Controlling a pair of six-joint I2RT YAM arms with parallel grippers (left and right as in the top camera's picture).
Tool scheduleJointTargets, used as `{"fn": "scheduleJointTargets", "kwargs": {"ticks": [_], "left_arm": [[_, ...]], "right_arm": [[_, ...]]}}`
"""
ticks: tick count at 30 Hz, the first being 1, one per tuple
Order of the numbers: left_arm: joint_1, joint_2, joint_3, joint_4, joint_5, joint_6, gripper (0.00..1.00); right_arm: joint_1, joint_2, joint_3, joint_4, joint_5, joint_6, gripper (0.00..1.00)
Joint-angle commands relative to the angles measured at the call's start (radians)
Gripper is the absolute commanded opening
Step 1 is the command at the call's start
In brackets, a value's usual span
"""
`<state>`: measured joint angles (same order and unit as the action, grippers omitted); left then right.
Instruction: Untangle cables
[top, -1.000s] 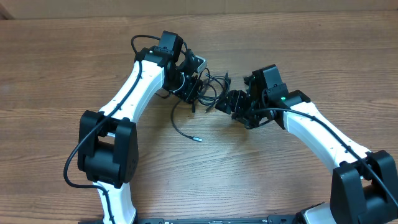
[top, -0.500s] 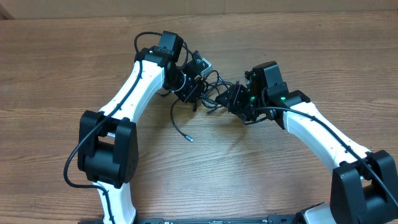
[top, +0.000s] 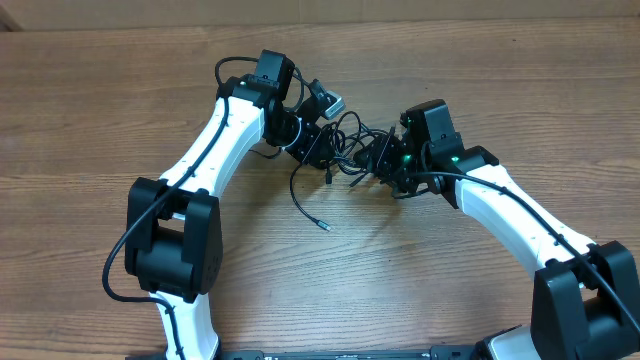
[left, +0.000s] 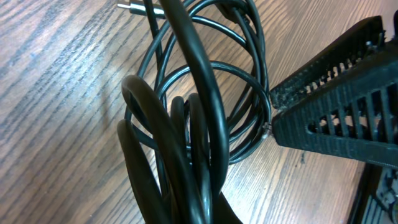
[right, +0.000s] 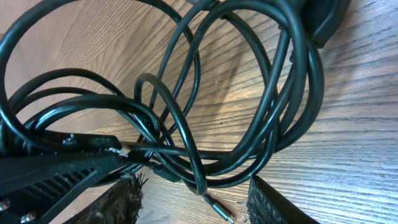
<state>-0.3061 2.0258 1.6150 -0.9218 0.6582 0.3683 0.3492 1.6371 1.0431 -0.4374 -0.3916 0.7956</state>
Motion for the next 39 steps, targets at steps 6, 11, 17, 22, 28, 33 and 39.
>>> {"fn": "scheduleJointTargets", "kwargs": {"ticks": [6,11,17,22,28,33,39], "left_arm": [[-0.003,0.007,0.024,-0.006,0.135,-0.017,0.04],[-0.003,0.007,0.024,-0.006,0.18,-0.017,0.04],[-0.003,0.007,0.024,-0.016,0.215,-0.017,0.04],[-0.003,0.007,0.024,-0.052,0.311,-0.017,0.04],[-0.003,0.007,0.024,-0.068,0.291,-0.008,0.04],[-0.003,0.007,0.024,-0.074,0.206,-0.009,0.04],[-0.002,0.007,0.024,-0.085,0.165,0.002,0.04]], "right_arm": [[0.004,-0.004,-0.009,0.005,0.059,-0.003,0.51],[0.004,-0.004,-0.009,-0.015,0.13,-0.003,0.47],[0.004,-0.004,-0.009,-0.029,0.148,-0.003,0.38],[0.004,-0.004,-0.009,-0.049,0.148,-0.003,0.15],[0.004,-0.004,-0.009,-0.123,0.188,-0.056,0.04],[-0.019,-0.004,-0.009,-0.172,0.227,-0.067,0.04],[-0.035,-0.004,-0.009,-0.227,0.296,-0.068,0.04]]}}
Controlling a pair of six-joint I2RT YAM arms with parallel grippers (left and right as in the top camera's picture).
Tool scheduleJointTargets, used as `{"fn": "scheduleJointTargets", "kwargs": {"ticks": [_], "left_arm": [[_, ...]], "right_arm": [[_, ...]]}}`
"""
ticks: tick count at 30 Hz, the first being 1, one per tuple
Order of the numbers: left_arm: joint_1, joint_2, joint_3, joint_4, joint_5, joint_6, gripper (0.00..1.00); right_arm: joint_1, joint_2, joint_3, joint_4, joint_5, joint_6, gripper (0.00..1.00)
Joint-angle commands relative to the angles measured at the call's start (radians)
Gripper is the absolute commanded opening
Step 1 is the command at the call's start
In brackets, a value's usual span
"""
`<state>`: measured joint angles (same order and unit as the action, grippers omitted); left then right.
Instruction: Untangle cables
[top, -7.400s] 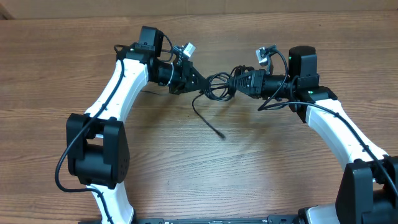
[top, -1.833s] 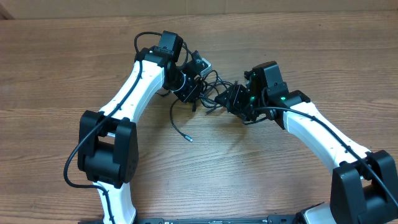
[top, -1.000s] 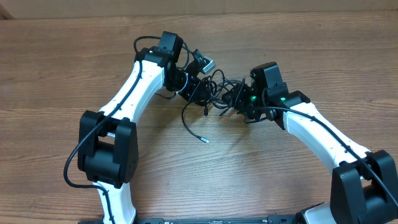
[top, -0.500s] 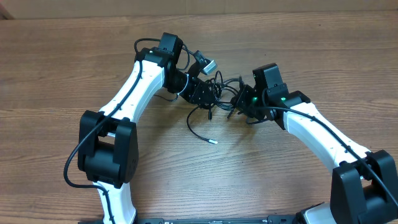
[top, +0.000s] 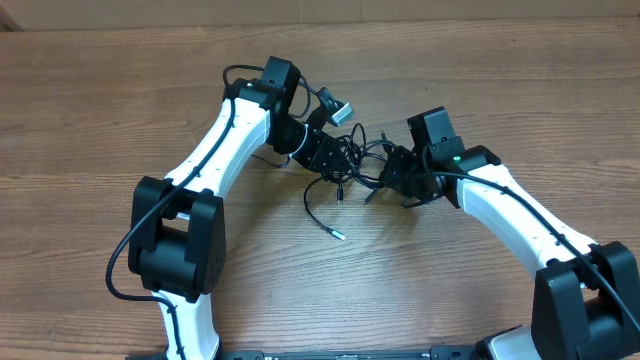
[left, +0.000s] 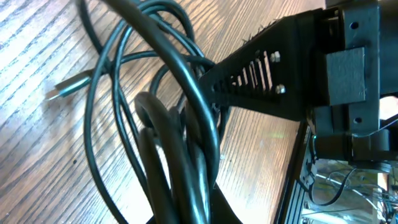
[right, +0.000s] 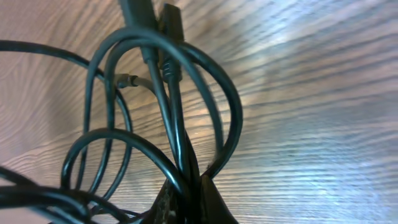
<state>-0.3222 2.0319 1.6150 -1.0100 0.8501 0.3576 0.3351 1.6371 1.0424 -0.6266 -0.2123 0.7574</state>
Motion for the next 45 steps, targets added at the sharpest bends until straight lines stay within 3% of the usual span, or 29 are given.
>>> {"fn": "scheduleJointTargets", "kwargs": {"ticks": [1,10,14,18,26,31,36,42,45], "left_arm": [[0.014,0.001,0.024,0.003,-0.054,0.012,0.04],[0.014,0.001,0.024,-0.009,-0.184,0.012,0.04],[0.014,0.001,0.024,-0.01,-0.176,0.011,0.04],[0.013,0.001,0.024,-0.01,-0.127,0.013,0.04],[0.013,0.001,0.024,-0.002,-0.048,0.012,0.04],[0.013,0.001,0.024,0.029,-0.037,-0.035,0.04],[0.013,0.001,0.024,0.059,0.044,-0.07,0.04],[0.011,0.001,0.024,0.08,0.126,-0.083,0.04],[0.006,0.001,0.024,0.08,0.137,-0.125,0.04]], "right_arm": [[-0.025,-0.004,-0.008,-0.054,0.142,-0.029,0.04],[-0.11,-0.004,-0.008,-0.159,0.256,-0.029,0.04],[-0.151,-0.004,-0.008,-0.177,0.227,-0.029,0.04],[-0.169,-0.004,-0.008,-0.151,0.054,-0.068,0.04],[-0.192,-0.006,0.045,-0.105,-0.301,-0.168,0.25],[-0.199,-0.008,0.084,-0.073,-0.507,-0.186,0.29],[-0.194,-0.008,0.082,-0.056,-0.549,-0.027,0.2],[-0.147,-0.008,0.08,-0.052,-0.438,0.218,0.25],[-0.106,-0.008,0.08,-0.012,-0.381,0.272,0.26]]}}
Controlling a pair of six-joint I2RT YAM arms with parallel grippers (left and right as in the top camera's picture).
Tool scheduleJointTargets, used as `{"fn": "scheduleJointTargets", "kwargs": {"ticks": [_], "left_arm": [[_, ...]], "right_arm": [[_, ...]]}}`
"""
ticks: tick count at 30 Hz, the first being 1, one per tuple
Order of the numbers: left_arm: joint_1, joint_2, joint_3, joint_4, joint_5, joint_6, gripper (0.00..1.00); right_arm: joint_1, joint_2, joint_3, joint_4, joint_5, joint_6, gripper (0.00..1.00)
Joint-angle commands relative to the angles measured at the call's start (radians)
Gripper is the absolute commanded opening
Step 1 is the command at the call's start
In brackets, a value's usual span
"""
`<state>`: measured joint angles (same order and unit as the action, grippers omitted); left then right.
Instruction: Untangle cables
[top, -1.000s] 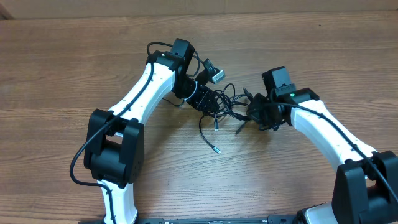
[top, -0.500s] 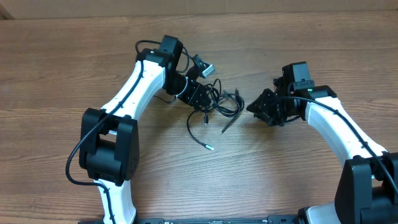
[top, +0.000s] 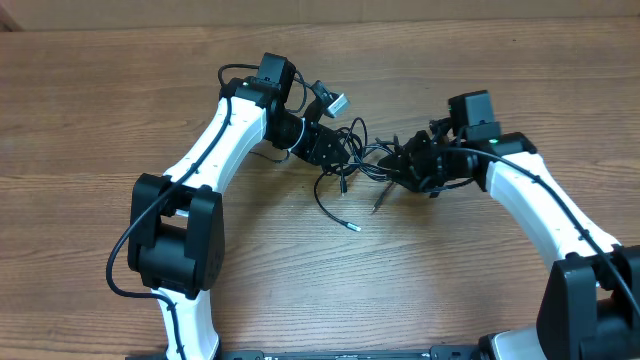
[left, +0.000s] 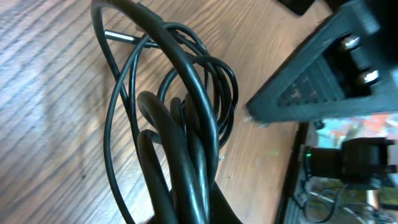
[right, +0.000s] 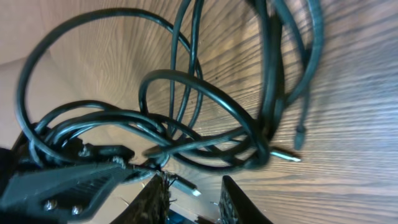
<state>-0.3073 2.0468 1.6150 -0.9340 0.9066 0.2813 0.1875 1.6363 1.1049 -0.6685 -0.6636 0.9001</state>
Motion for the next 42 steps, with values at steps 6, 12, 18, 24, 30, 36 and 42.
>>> {"fn": "scheduleJointTargets", "kwargs": {"ticks": [6,12,18,24,30,36,42], "left_arm": [[-0.018,-0.014,0.024,0.009,0.08,-0.132,0.04],[-0.021,-0.014,0.024,0.02,0.078,-0.185,0.04],[-0.021,-0.014,0.024,0.02,0.079,-0.185,0.04],[-0.027,-0.014,0.024,0.022,0.079,-0.185,0.04],[-0.034,-0.014,0.024,0.031,0.079,-0.185,0.04],[-0.052,-0.014,0.024,0.051,0.078,-0.184,0.04],[-0.06,-0.014,0.024,0.069,0.086,-0.163,0.04]], "right_arm": [[0.117,-0.006,0.018,0.151,0.115,0.162,0.26],[0.16,-0.006,0.018,0.145,0.22,0.264,0.26],[0.182,-0.006,0.018,0.144,0.288,0.343,0.26],[0.19,-0.006,0.018,0.145,0.316,0.42,0.25],[0.191,-0.006,0.018,0.15,0.33,0.439,0.26],[0.191,-0.004,0.018,0.15,0.331,0.492,0.26],[0.191,0.003,0.015,0.151,0.344,0.491,0.33]]}}
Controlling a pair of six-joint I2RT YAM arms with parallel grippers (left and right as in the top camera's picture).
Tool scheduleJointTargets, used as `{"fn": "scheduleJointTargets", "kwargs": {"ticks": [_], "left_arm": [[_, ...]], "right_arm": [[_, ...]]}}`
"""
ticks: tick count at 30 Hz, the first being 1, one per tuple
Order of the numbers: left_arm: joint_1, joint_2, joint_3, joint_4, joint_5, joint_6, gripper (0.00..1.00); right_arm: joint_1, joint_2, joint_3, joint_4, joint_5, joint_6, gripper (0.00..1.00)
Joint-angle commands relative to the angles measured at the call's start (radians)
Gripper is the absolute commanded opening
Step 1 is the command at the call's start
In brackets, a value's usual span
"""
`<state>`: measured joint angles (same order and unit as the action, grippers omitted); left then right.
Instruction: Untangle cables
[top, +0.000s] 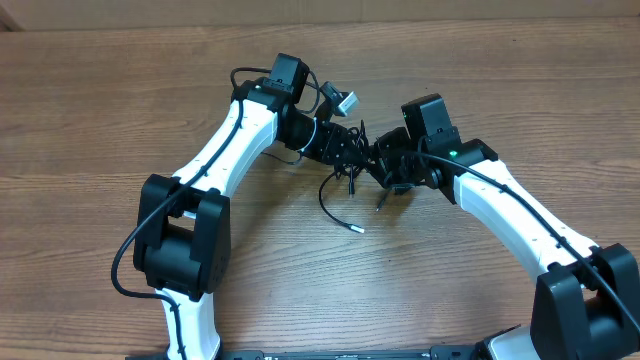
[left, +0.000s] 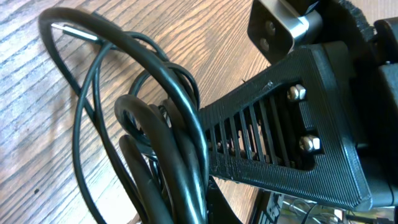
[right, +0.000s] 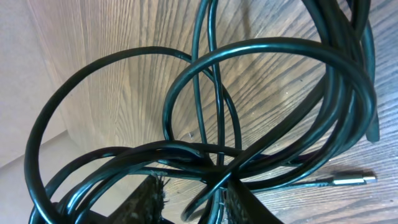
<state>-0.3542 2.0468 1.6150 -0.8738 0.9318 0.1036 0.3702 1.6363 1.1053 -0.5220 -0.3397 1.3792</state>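
A tangle of black cables (top: 353, 160) lies mid-table between my two grippers. My left gripper (top: 338, 146) is shut on a bunch of thick strands (left: 168, 155) that run down into its jaws (left: 208, 214). My right gripper (top: 384, 164) sits close against the tangle from the right, its ribbed finger (left: 280, 155) filling the left wrist view. It stands open (right: 193, 202), with thin loops (right: 205, 149) crossing between its fingers (right: 148, 200). A loose end with a metal plug (top: 358, 228) trails toward the front, and a second plug (right: 351, 179) lies on the wood.
A grey-white adapter block (top: 345, 102) on the same cabling lies behind the left gripper. The wooden table (top: 100, 120) stretches out on all sides. Both white arms reach in from the front edge, left (top: 225, 145) and right (top: 500, 205).
My right gripper was out to the right with the cables stretched between the grippers. It is now back against the tangle, beside the left gripper. The left gripper still holds its bunch, shifted slightly right.
At first both grippers sat close at the tangle, the right open around loops. Then the right was shut on a strand. Later it stood farther right, open, with the cables drawn out. Now it is at the tangle again, open, while the left holds throughout.
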Motion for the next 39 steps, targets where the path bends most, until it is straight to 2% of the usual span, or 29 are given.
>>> {"fn": "scheduleJointTargets", "kwargs": {"ticks": [1,4,9,10,11,16,19,28,33,34,35,39], "left_arm": [[-0.013,-0.014,0.024,0.01,0.076,0.034,0.04],[-0.013,-0.014,0.024,0.01,0.132,0.085,0.04],[-0.013,-0.014,0.024,0.011,0.165,0.103,0.04],[-0.013,-0.014,0.024,0.011,0.162,0.108,0.05],[-0.013,-0.014,0.024,0.011,0.152,0.108,0.04],[-0.013,-0.014,0.024,-0.013,-0.025,0.106,0.04],[-0.013,-0.014,0.024,-0.036,-0.108,0.107,0.04],[-0.013,-0.014,0.024,-0.034,-0.242,0.106,0.04],[-0.013,-0.014,0.024,-0.034,-0.228,0.098,0.04],[-0.013,-0.014,0.024,-0.034,-0.221,0.098,0.04],[-0.013,-0.014,0.024,-0.033,-0.222,0.098,0.04],[-0.013,-0.014,0.024,-0.028,-0.225,0.066,0.04]], "right_arm": [[0.008,0.007,0.014,0.005,0.027,0.012,0.33],[0.008,0.027,0.013,0.006,0.028,0.012,0.32],[0.008,0.076,0.013,0.005,0.021,0.009,0.11],[0.008,0.081,0.013,0.005,0.016,0.0,0.04],[0.008,0.084,0.013,0.005,0.011,-0.008,0.04],[-0.005,0.08,0.014,0.042,-0.068,-0.152,0.04],[-0.026,0.081,0.014,0.046,-0.134,-0.189,0.04],[-0.128,0.081,0.014,0.045,-0.341,-0.382,0.04],[-0.173,0.081,0.014,0.004,-0.399,-0.42,0.04],[-0.174,0.081,0.013,-0.01,-0.398,-0.42,0.08],[-0.174,0.081,0.013,-0.023,-0.394,-0.42,0.17],[-0.157,0.081,0.013,-0.076,-0.388,-0.445,0.3]]}}
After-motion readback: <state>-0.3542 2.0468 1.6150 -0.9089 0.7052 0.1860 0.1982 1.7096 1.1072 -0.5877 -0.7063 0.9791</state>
